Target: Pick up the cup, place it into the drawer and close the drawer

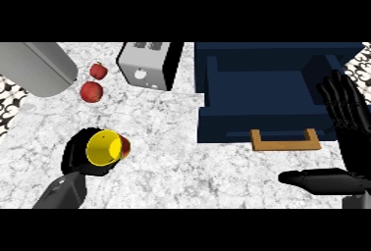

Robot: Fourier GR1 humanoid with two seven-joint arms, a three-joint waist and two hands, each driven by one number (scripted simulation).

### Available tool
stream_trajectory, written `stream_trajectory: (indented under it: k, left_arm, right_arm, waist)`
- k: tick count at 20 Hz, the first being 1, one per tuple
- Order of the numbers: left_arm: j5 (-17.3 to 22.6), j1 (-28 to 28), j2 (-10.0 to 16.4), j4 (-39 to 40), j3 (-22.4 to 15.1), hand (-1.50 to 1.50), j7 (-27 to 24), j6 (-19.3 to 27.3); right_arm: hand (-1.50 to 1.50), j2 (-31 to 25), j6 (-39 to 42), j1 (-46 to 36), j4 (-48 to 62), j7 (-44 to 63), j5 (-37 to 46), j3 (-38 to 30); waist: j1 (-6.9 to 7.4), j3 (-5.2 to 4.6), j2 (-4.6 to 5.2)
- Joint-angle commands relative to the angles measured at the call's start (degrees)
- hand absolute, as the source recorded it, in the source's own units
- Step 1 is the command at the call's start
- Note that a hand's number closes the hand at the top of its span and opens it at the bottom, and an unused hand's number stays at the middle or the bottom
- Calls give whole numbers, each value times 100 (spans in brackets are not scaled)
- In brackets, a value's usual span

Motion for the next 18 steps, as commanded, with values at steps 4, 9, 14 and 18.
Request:
stream_trajectory:
  k: [4,9,14,18]
  left_arm:
    - [162,-16,-73,-93,226,150,-1184,-87]
    - [291,-330,-43,-786,126,150,-738,-181]
    - [152,-464,-307,-1352,-286,150,-191,51]
    - [244,-942,-429,-2222,-464,150,622,493]
  right_arm:
    - [-150,-75,164,128,-23,-177,-215,-167]
    - [-150,-12,-55,-34,-163,255,56,11]
    - [-150,-76,101,9,208,-155,-136,-234]
    - [-150,-155,141,54,415,-284,-168,-406]
  waist:
    - [-53,0,6]
    - [81,14,-59]
    - [91,22,-57]
    - [143,30,-81]
